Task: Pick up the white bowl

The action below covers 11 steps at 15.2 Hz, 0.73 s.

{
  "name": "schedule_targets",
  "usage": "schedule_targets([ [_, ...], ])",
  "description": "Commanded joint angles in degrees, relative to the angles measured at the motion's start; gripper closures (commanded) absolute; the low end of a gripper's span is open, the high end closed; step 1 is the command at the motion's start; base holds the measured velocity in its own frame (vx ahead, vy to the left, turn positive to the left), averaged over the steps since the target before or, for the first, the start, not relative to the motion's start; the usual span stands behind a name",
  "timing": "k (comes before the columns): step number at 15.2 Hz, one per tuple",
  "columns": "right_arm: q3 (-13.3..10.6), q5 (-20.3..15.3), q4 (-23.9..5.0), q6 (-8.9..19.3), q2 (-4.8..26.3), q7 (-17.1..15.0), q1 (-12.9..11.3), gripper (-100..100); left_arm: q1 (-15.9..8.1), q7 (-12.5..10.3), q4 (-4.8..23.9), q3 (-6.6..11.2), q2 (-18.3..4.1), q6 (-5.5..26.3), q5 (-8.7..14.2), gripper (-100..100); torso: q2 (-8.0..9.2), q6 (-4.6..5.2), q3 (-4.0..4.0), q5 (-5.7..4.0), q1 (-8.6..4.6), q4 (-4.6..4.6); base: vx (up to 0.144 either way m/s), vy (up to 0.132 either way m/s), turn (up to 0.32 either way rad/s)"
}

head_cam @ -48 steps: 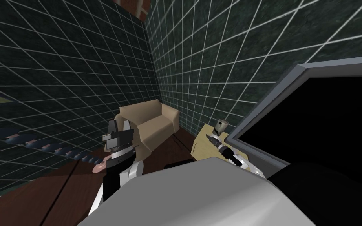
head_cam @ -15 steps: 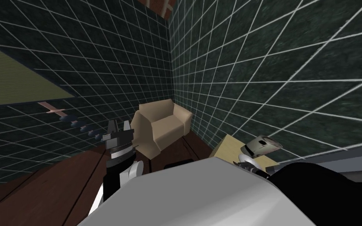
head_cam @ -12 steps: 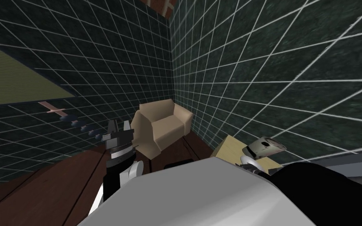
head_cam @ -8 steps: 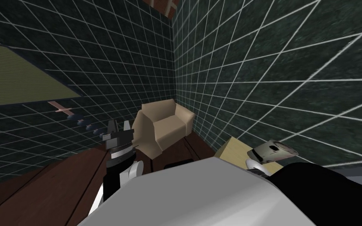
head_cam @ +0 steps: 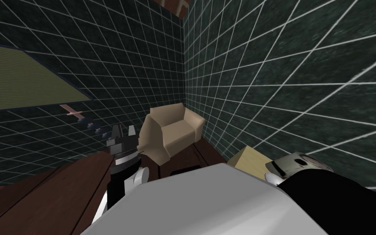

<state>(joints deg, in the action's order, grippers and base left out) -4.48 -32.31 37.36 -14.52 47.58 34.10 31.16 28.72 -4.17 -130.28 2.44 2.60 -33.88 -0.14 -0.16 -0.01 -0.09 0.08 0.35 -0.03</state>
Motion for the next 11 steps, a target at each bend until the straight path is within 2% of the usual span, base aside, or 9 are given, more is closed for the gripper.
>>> schedule_targets([
  [1, -1.1, -1.4, -2.9, 0.8, 0.7, 0.8, 0.4, -100, 0.0, 0.0, 0.0, 0.00, 0.0, 0.0, 0.0, 0, 0.00, 0.00, 0.00, 0.00, 0.00, 0.00, 0.098, 0.083, 0.137],
  [2, -1.1, -1.4, -2.3, 0.8, 0.7, 0.8, 0.4, -100, 0.0, 0.0, 0.0, 0.00, 0.0, 0.0, 0.0, 0, -0.07, 0.00, -0.04, 0.02, 0.08, -0.02, 0.074, 0.072, 0.088],
  [4, -1.5, -2.4, -5.3, 0.9, 0.9, 1.7, 0.4, -100, 0.0, 0.0, 0.0, 0.00, 0.0, 0.0, 0.0, 0, -0.03, 0.02, -0.03, 0.02, 0.06, -0.02, 0.064, 0.059, 0.078],
  [5, -0.5, -1.9, -5.5, 0.0, 0.3, 2.1, -0.4, -100, 0.0, 0.0, 0.0, 0.00, 0.0, 0.0, 0.0, 0, -0.02, 0.01, -0.02, 0.02, 0.05, -0.01, 0.037, 0.035, 0.028],
  [6, -1.0, -2.2, -6.5, 1.5, -1.4, 2.8, -2.0, -100, 0.0, 0.0, 0.0, 0.00, 0.0, 0.0, 0.0, 0, 0.04, 0.02, 0.01, 0.01, -0.01, 0.00, -0.013, -0.045, 0.037],
  [9, -1.4, -2.3, -7.0, 3.0, -3.1, 3.2, -3.5, -100, 0.0, 0.0, 0.0, 0.01, 0.0, 0.0, 0.0, 0, 0.45, 0.01, 0.24, -0.11, -0.56, 0.09, -0.070, -0.105, 0.077],
  [11, -1.4, -2.3, -7.0, 3.0, -3.1, 3.2, -3.5, -100, 0.0, 0.0, 0.0, 0.01, 0.0, 0.0, 0.0, 0, 0.53, 0.02, 0.30, -0.15, -0.66, 0.11, -0.053, -0.092, 0.036],
])
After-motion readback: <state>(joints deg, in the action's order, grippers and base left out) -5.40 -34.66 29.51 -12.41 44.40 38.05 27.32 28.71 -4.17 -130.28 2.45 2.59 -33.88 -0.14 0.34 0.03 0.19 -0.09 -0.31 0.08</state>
